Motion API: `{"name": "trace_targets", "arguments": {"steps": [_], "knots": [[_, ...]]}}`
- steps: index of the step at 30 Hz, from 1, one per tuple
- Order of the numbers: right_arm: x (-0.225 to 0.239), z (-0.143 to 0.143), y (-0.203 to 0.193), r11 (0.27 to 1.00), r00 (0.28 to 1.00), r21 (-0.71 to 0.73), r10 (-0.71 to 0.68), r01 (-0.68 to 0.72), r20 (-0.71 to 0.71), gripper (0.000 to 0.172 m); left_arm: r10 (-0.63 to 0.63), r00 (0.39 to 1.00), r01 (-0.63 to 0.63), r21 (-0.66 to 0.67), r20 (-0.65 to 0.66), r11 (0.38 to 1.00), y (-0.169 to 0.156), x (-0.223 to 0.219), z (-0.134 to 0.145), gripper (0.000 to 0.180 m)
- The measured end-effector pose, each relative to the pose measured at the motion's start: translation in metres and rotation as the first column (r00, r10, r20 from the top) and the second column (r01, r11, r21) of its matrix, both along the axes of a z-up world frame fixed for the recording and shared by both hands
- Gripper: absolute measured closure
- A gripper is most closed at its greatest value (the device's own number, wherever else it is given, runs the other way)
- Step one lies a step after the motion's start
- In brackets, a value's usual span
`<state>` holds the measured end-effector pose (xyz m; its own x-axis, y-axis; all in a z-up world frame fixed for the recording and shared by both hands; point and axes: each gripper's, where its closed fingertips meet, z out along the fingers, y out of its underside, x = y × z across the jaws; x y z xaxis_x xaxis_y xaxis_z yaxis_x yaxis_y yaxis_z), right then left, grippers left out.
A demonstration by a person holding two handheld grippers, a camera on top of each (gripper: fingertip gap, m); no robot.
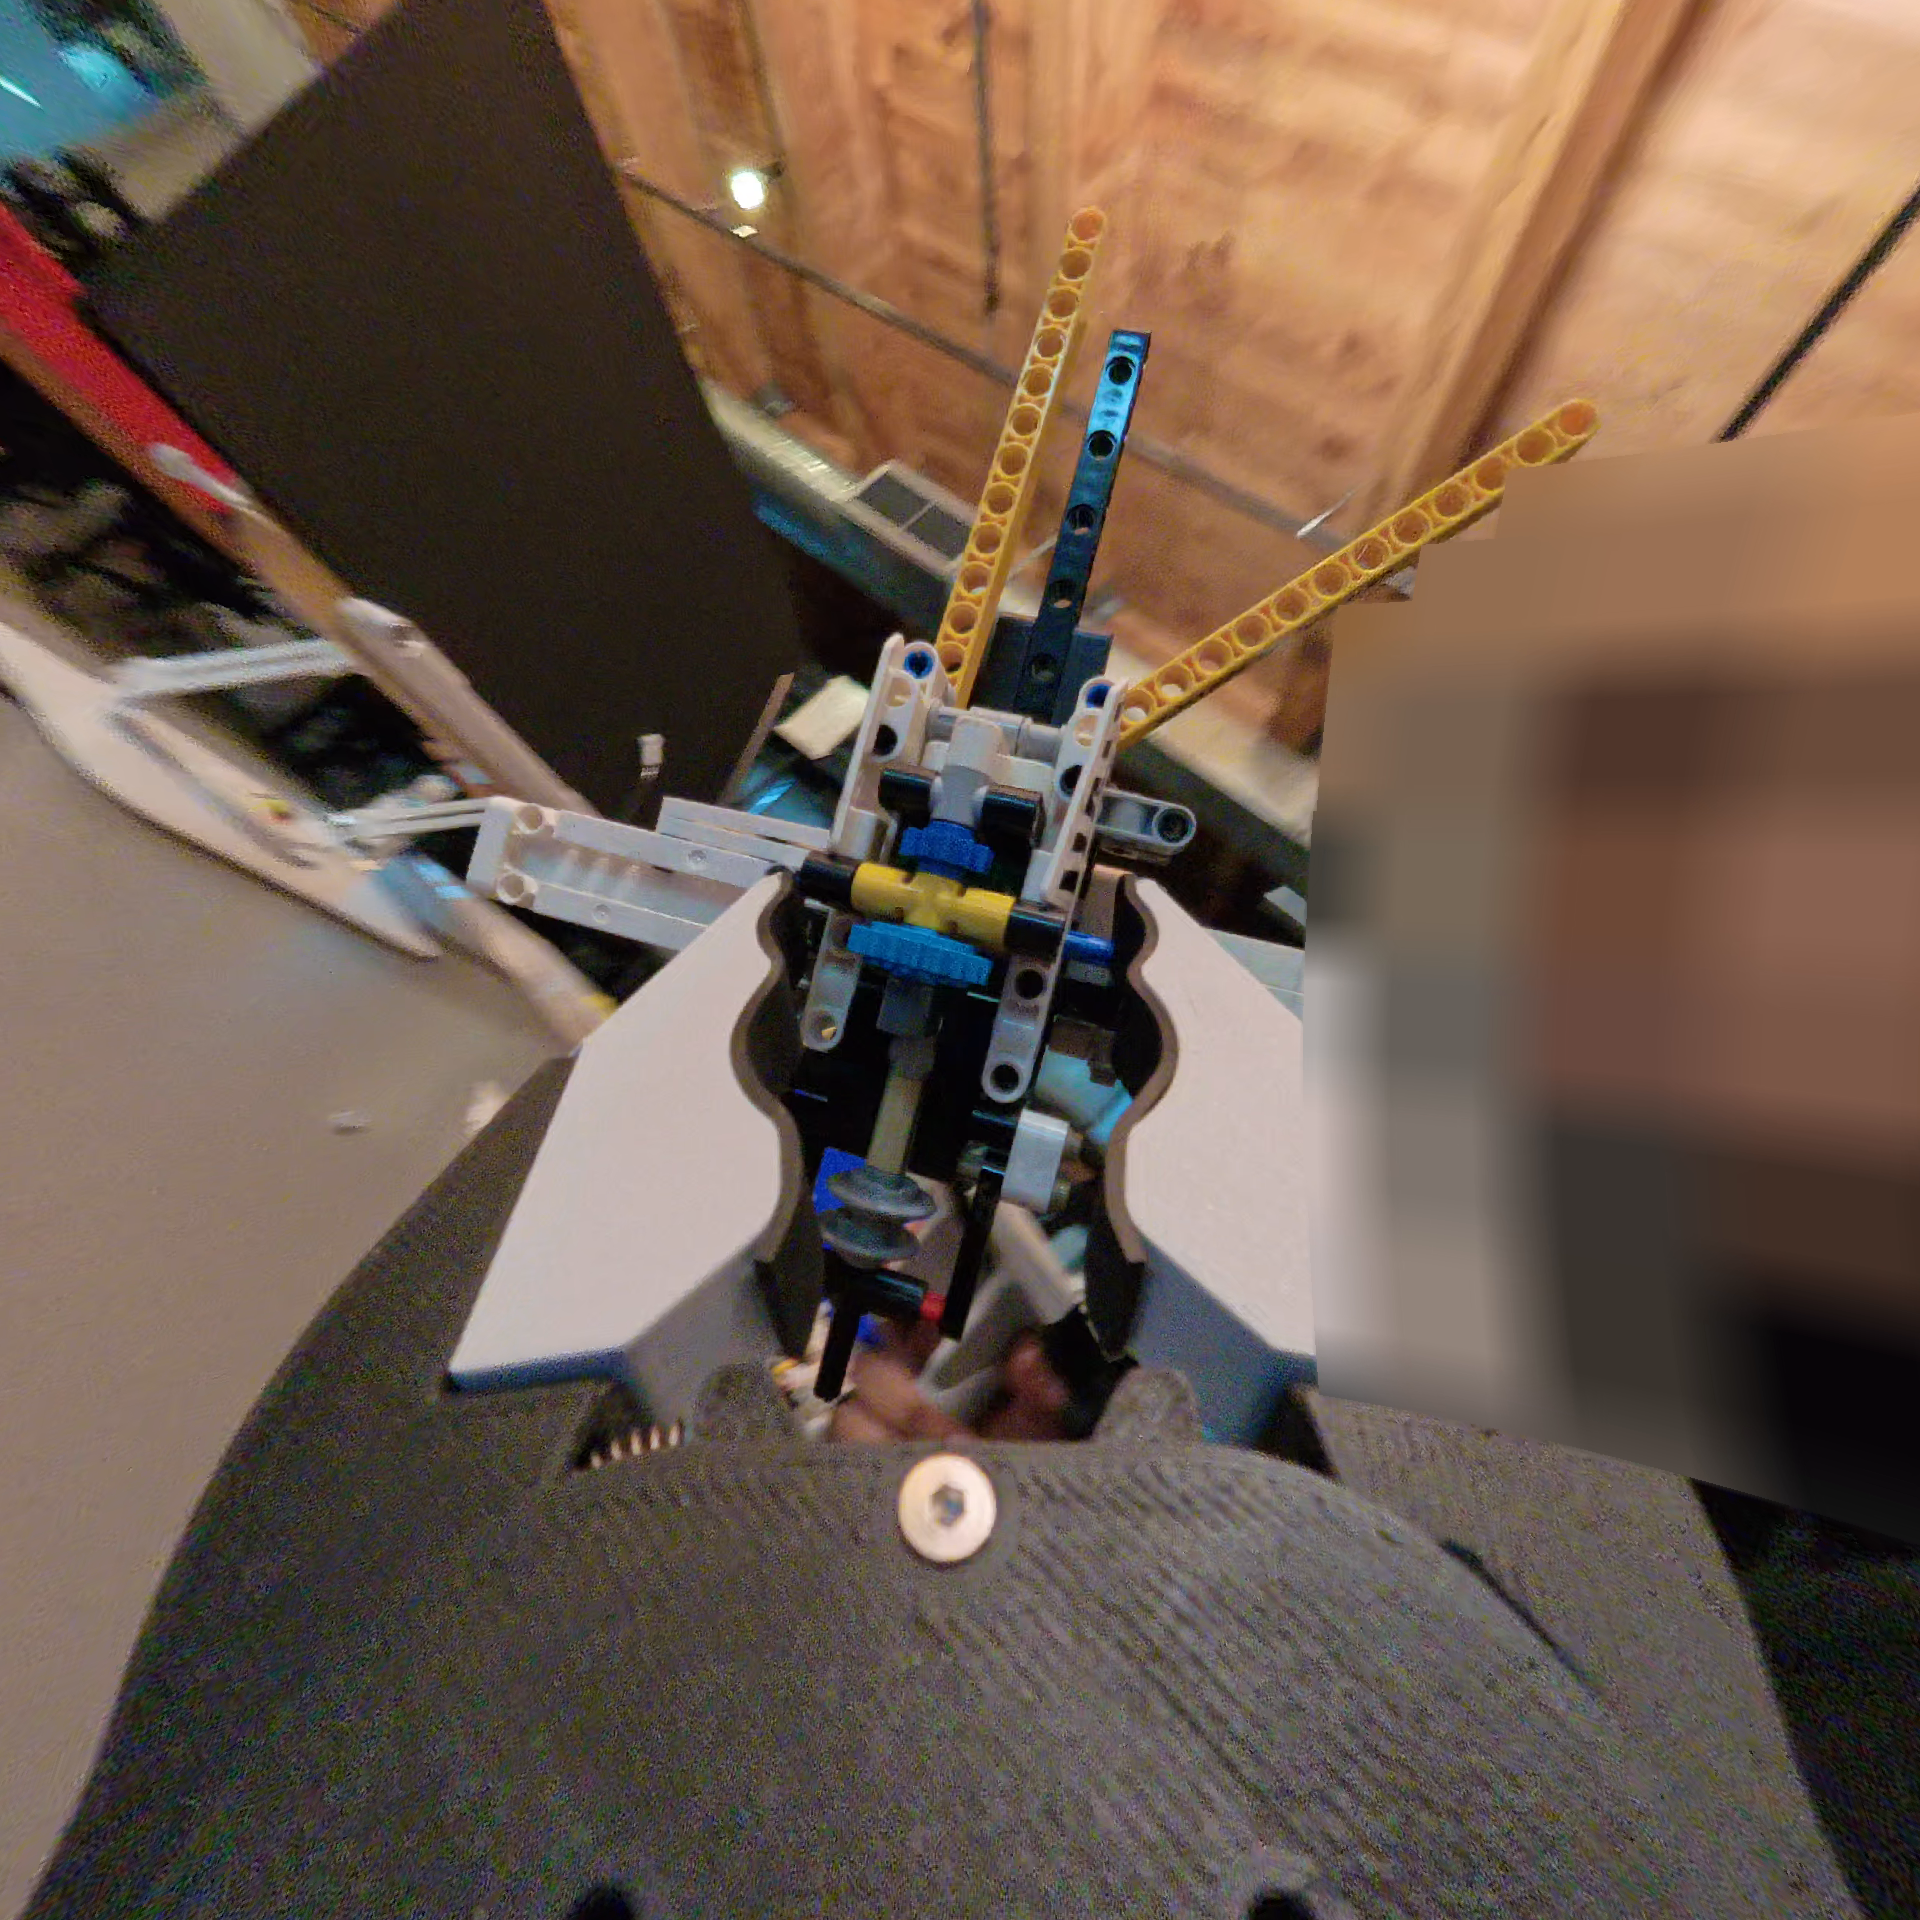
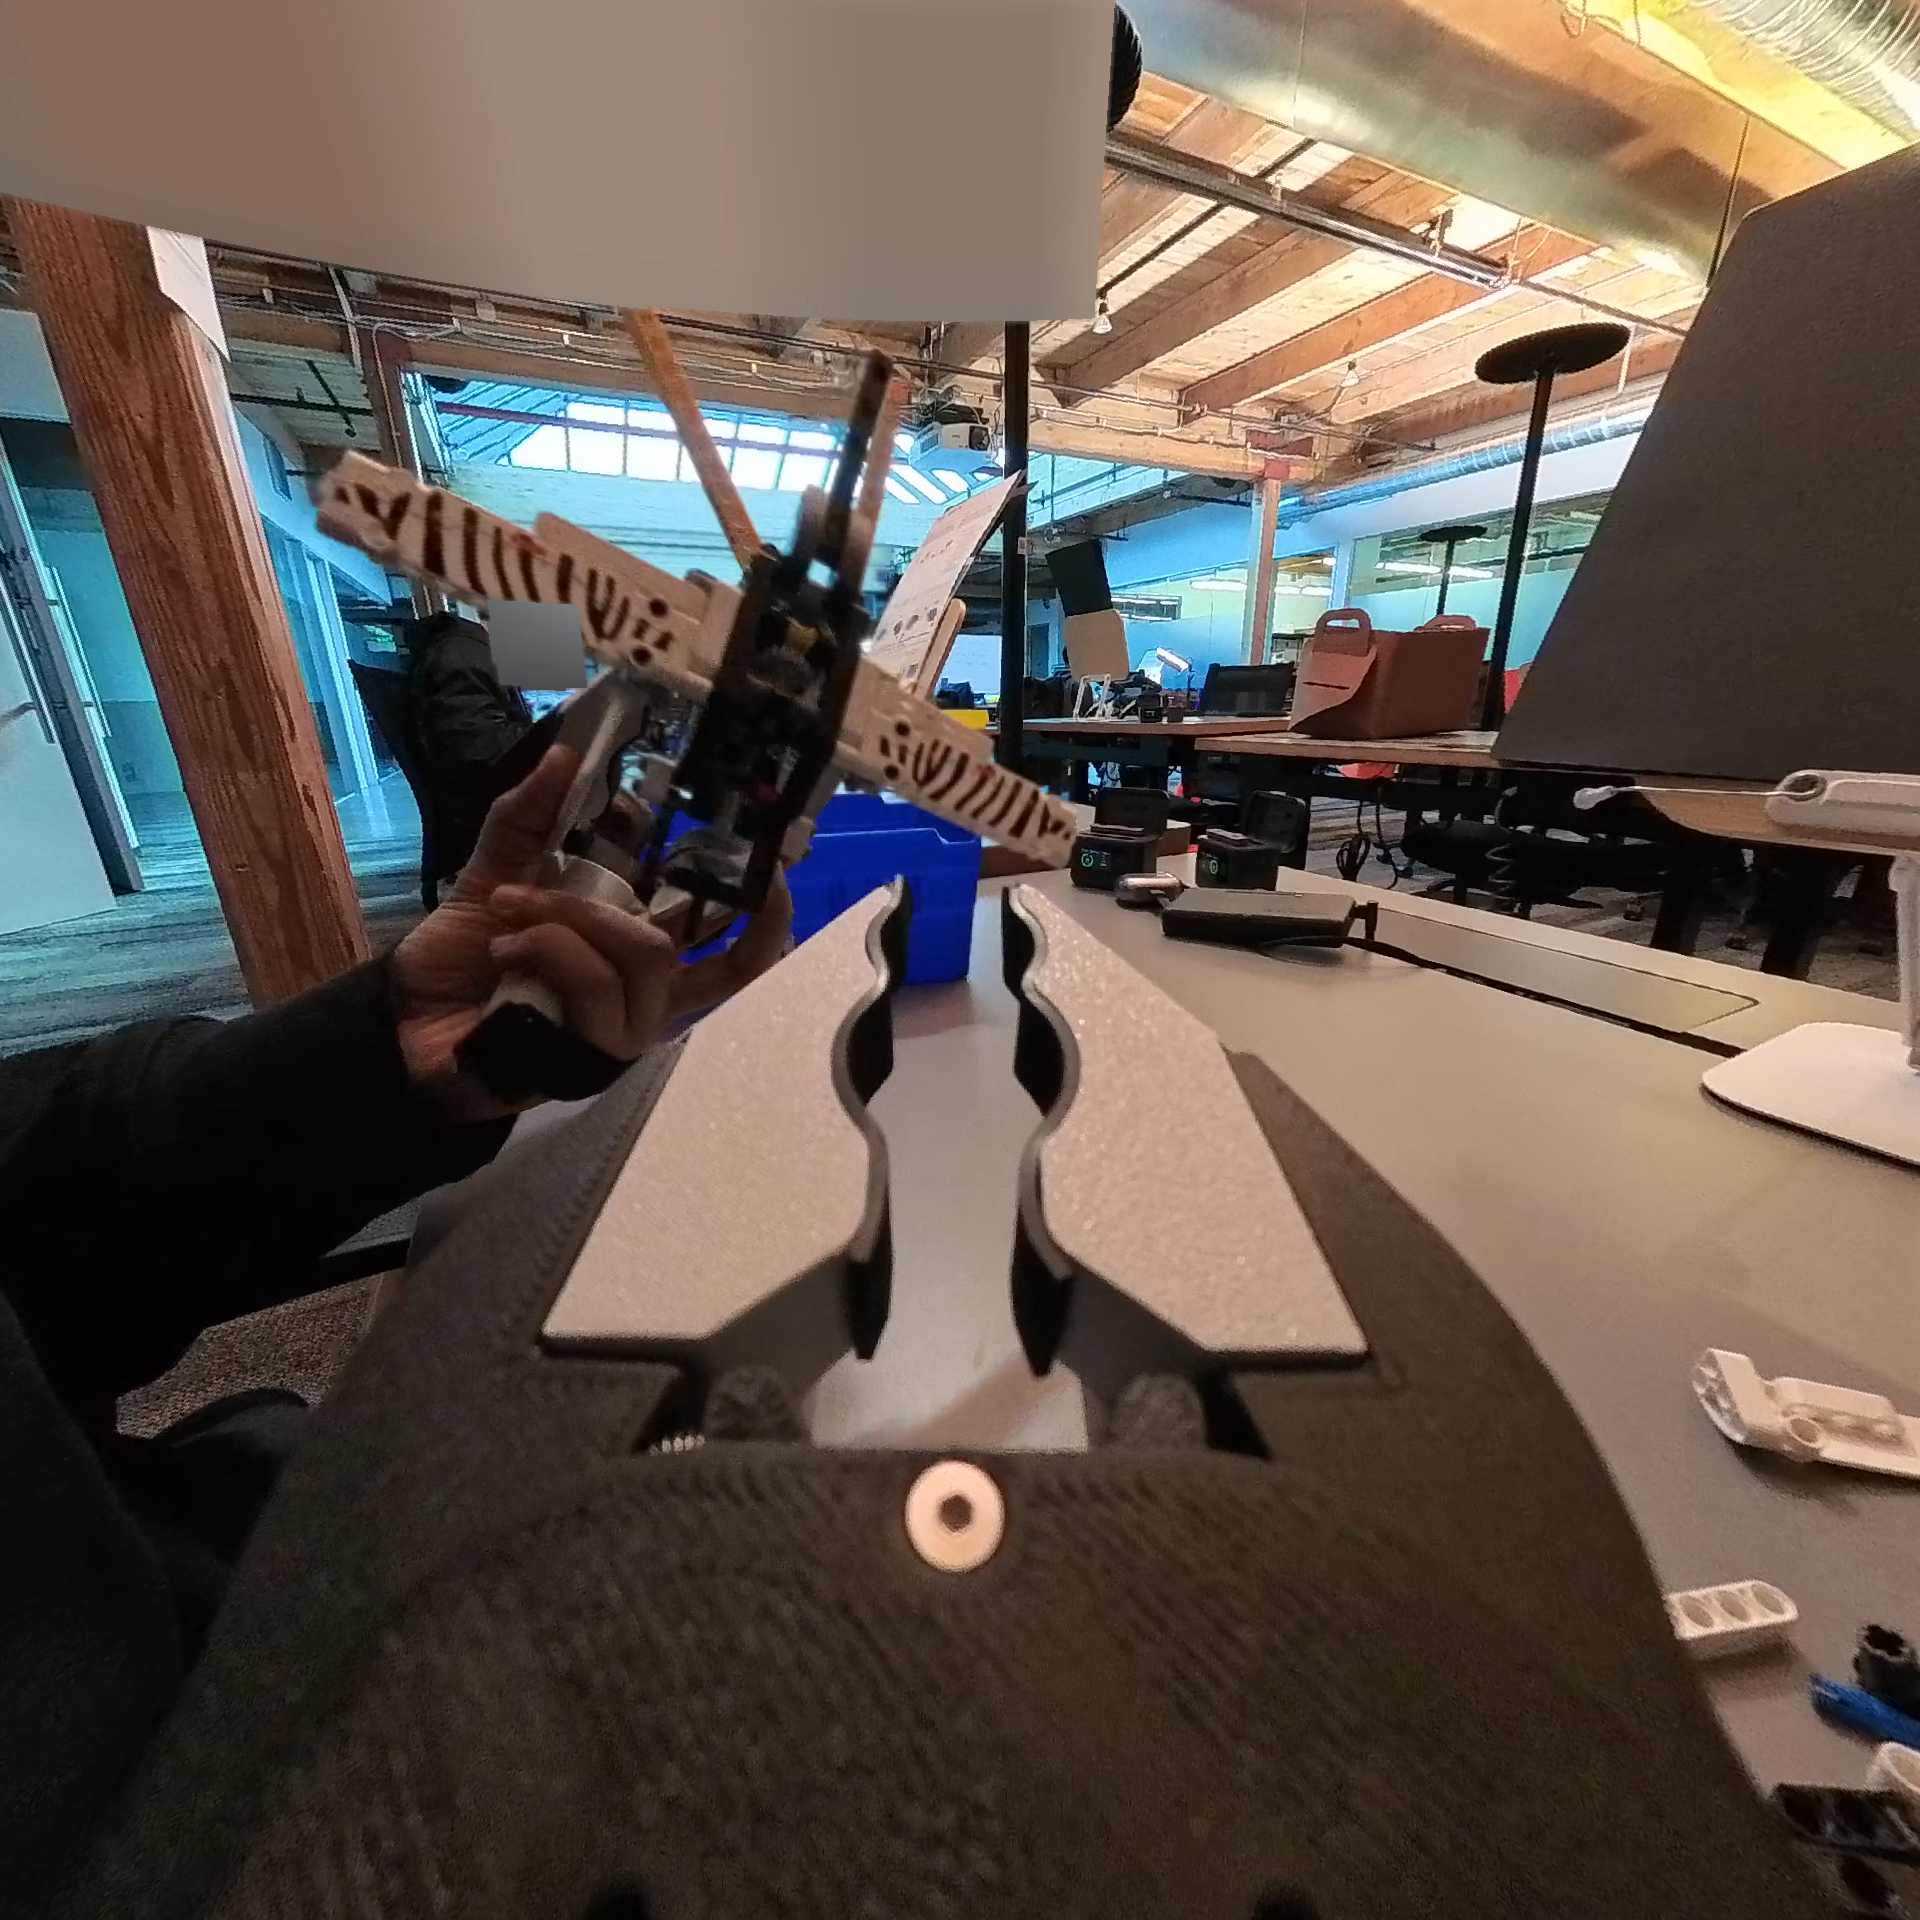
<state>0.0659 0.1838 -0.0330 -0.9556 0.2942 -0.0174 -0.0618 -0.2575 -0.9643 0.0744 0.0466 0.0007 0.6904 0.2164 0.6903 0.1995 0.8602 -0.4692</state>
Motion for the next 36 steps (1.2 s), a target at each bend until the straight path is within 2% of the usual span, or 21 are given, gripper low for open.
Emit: {"name": "trace_targets", "arguments": {"steps": [3, 5, 7, 10, 14, 16, 18, 20, 22, 25, 27, 29, 32, 34, 36], "knots": [[-0.001, 0.000, 0.001, 1.000, 1.000, -0.001, -0.005, 0.005, 0.007, 0.156, 0.124, 0.992, -0.116, -0.214, 0.026, 0.970, 0.007, -0.006, -0.009, 0.123], [-0.003, -0.001, 0.001, 1.000, 1.000, -0.004, -0.006, 0.006, 0.018, 0.156, 0.213, 0.977, -0.193, -0.351, 0.018, 0.916, 0.010, -0.010, -0.013, 0.123], [-0.005, -0.001, 0.002, 1.000, 0.999, -0.012, -0.005, 0.005, 0.039, 0.156, 0.303, 0.953, -0.260, -0.502, 0.004, 0.825, 0.013, -0.015, -0.020, 0.123], [-0.011, 0.000, 0.004, 0.999, 0.991, -0.052, 0.021, -0.014, 0.129, 0.156, 0.393, 0.919, -0.302, -0.700, -0.034, 0.646, 0.019, -0.022, -0.035, 0.123], [-0.019, -0.006, 0.000, 0.992, 0.929, -0.075, 0.123, -0.103, 0.349, 0.149, 0.471, 0.881, -0.242, -0.887, -0.031, 0.393, 0.024, -0.032, -0.064, 0.123], [-0.017, -0.008, -0.004, 0.990, 0.918, -0.039, 0.142, -0.138, 0.371, 0.151, 0.485, 0.874, -0.170, -0.940, -0.005, 0.297, 0.026, -0.036, -0.081, 0.123], [-0.020, -0.010, -0.005, 0.995, 0.934, 0.018, 0.084, -0.096, 0.347, 0.154, 0.506, 0.863, -0.113, -0.972, 0.007, 0.206, 0.024, -0.040, -0.096, 0.122], [-0.027, -0.025, -0.008, 0.991, 0.937, 0.126, 0.003, -0.050, 0.350, 0.153, 0.521, 0.852, -0.034, -0.990, 0.044, 0.139, 0.022, -0.043, -0.112, 0.122], [-0.028, -0.048, -0.015, 0.966, 0.915, 0.242, -0.020, -0.086, 0.403, 0.145, 0.524, 0.848, 0.016, -0.994, 0.072, 0.111, 0.022, -0.045, -0.123, 0.122], [-0.022, -0.084, -0.027, 0.909, 0.839, 0.357, -0.017, -0.213, 0.544, 0.123, 0.509, 0.856, 0.007, -0.985, 0.095, 0.172, 0.027, -0.048, -0.122, 0.122], [-0.020, -0.097, -0.035, 0.893, 0.788, 0.358, -0.006, -0.273, 0.616, 0.116, 0.491, 0.865, 0.005, -0.978, 0.108, 0.206, 0.032, -0.048, -0.120, 0.122], [-0.019, -0.096, -0.043, 0.901, 0.733, 0.297, 0.034, -0.316, 0.679, 0.118, 0.484, 0.867, 0.017, -0.979, 0.115, 0.202, 0.033, -0.048, -0.123, 0.122], [-0.017, -0.097, -0.052, 0.899, 0.659, 0.230, 0.082, -0.372, 0.747, 0.134, 0.485, 0.867, 0.014, -0.978, 0.116, 0.208, 0.033, -0.048, -0.124, 0.122], [-0.015, -0.100, -0.056, 0.893, 0.640, 0.222, 0.091, -0.391, 0.763, 0.141, 0.472, 0.872, 0.014, -0.969, 0.132, 0.245, 0.034, -0.048, -0.123, 0.122], [-0.012, -0.101, -0.061, 0.890, 0.624, 0.209, 0.102, -0.406, 0.775, 0.141, 0.468, 0.873, 0.016, -0.967, 0.136, 0.253, 0.034, -0.047, -0.125, 0.122]]}}
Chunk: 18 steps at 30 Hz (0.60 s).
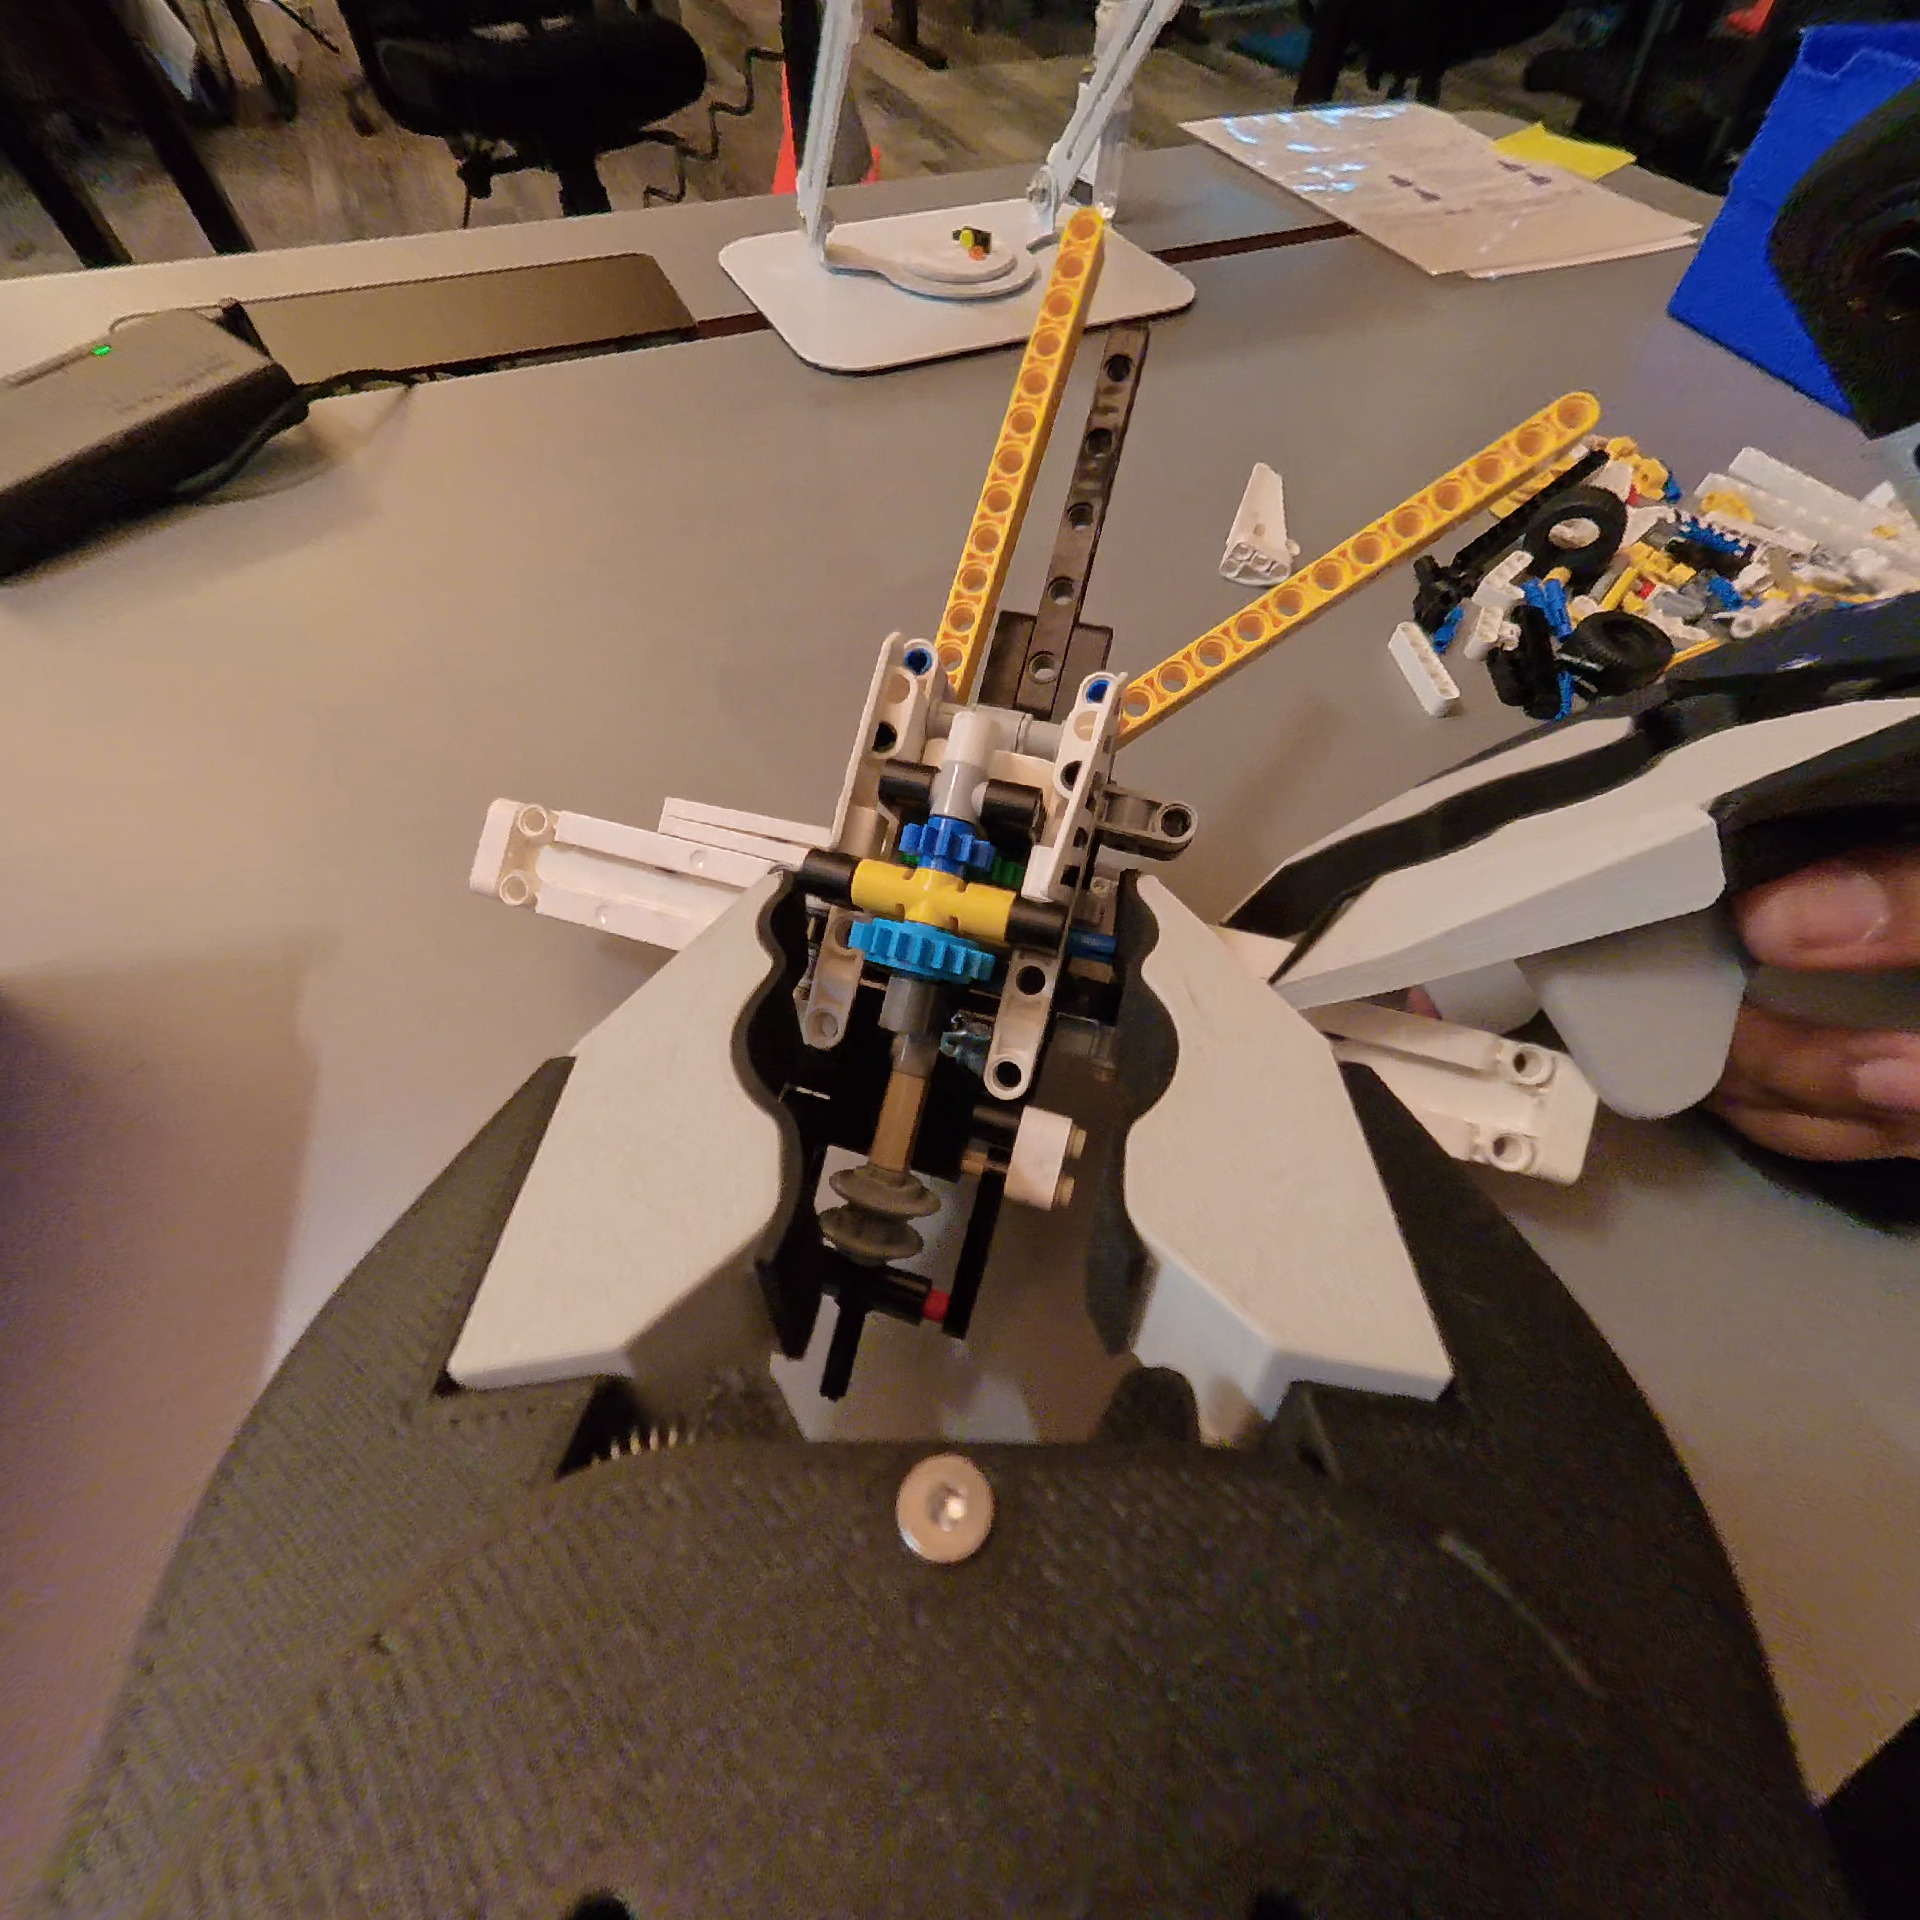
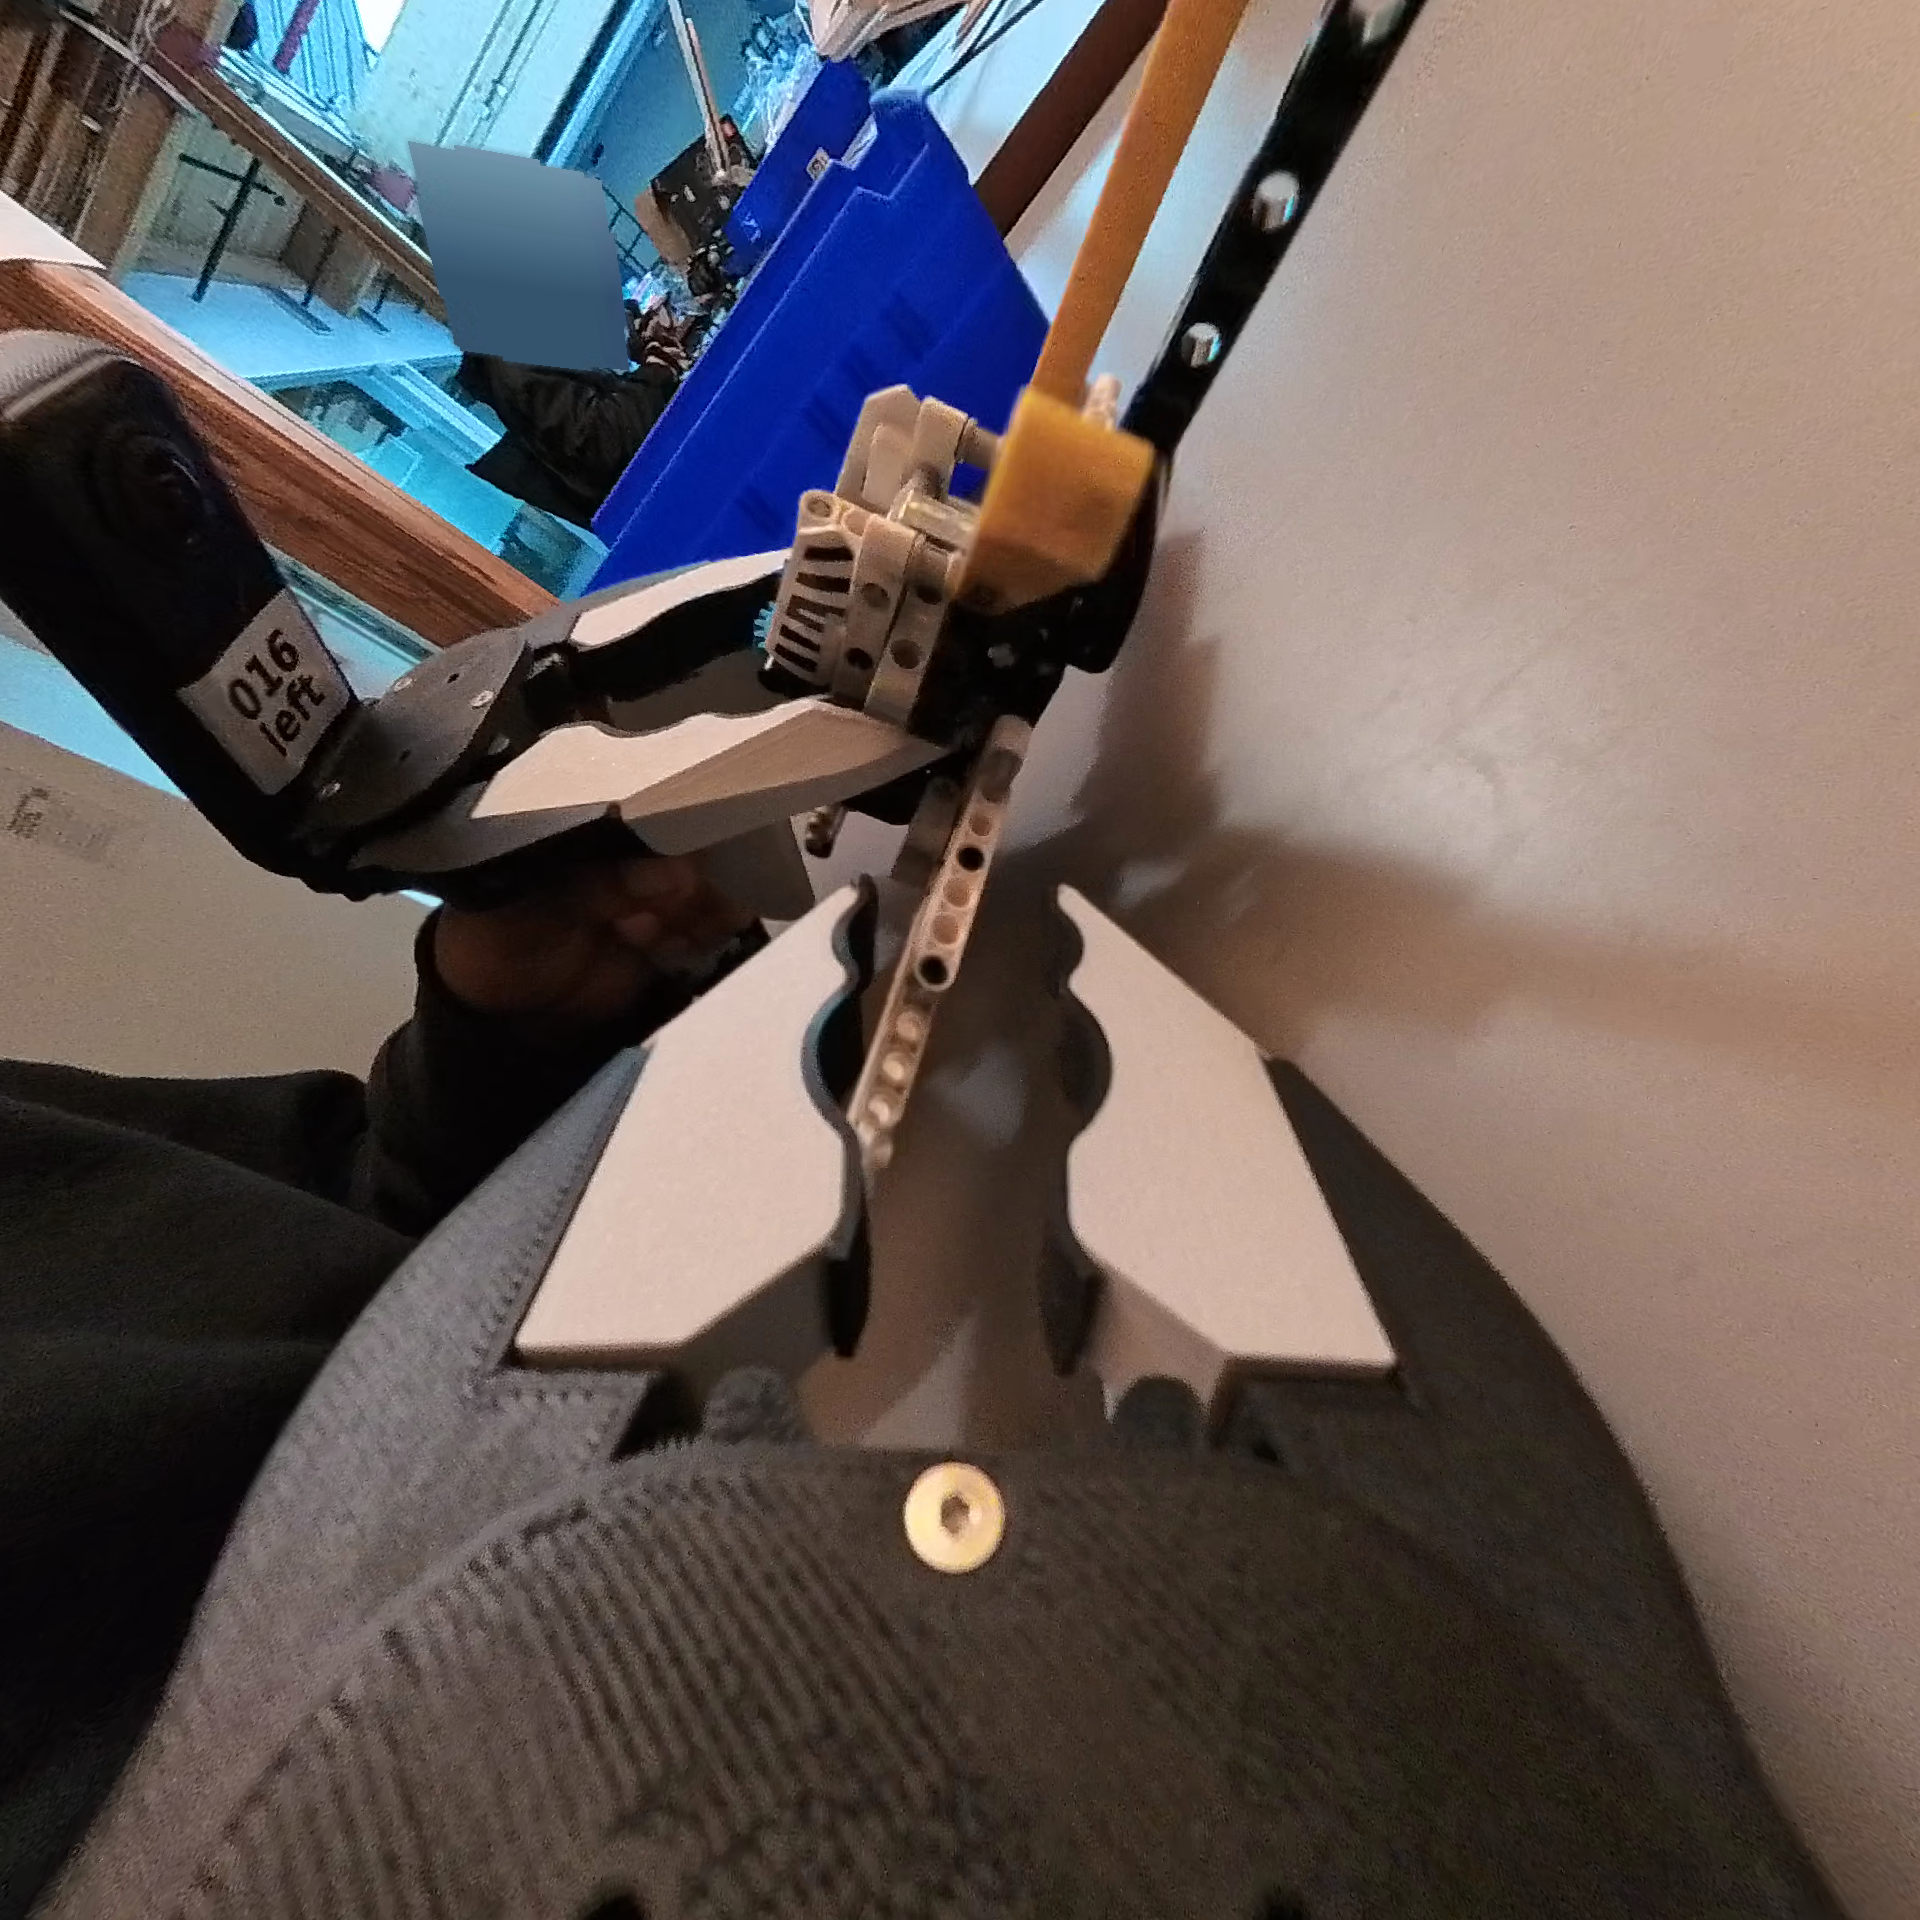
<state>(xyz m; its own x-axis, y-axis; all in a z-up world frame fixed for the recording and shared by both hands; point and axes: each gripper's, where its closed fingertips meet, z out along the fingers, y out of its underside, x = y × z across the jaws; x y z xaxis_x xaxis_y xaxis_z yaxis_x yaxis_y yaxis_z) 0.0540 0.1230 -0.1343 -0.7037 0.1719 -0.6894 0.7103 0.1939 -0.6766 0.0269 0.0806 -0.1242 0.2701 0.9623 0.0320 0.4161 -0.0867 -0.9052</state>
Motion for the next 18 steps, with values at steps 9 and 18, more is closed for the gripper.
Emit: {"name": "trace_targets", "arguments": {"steps": [9, 18], "knots": [[-0.005, 0.002, -0.004, 0.999, 0.999, -0.035, -0.016, 0.017, 0.035, 0.167, -0.002, 1.000, 0.002, 0.047, 0.012, 0.999, -0.001, 0.003, -0.007, 0.122], [-0.010, 0.007, 0.002, 0.995, 0.997, -0.089, -0.037, 0.043, 0.068, 0.154, 0.005, 1.000, -0.007, 0.103, 0.025, 0.995, -0.005, 0.002, -0.007, 0.122]]}}
